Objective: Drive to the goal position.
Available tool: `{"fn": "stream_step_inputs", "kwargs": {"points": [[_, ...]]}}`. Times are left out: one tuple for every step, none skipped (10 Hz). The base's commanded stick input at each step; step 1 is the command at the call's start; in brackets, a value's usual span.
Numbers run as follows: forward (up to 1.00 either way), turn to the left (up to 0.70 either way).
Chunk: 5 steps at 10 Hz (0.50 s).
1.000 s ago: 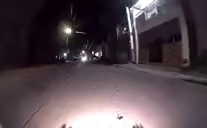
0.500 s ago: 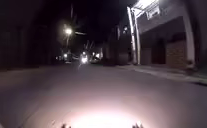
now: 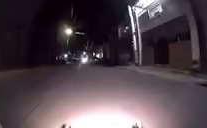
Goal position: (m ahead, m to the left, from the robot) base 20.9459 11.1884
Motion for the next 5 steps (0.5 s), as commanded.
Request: {"fn": "stream_step_inputs", "kwargs": {"points": [[0.60,0.00],[0.60,0.00],[0.60,0.00],[0.60,0.00],[0.60,0.00]]}}
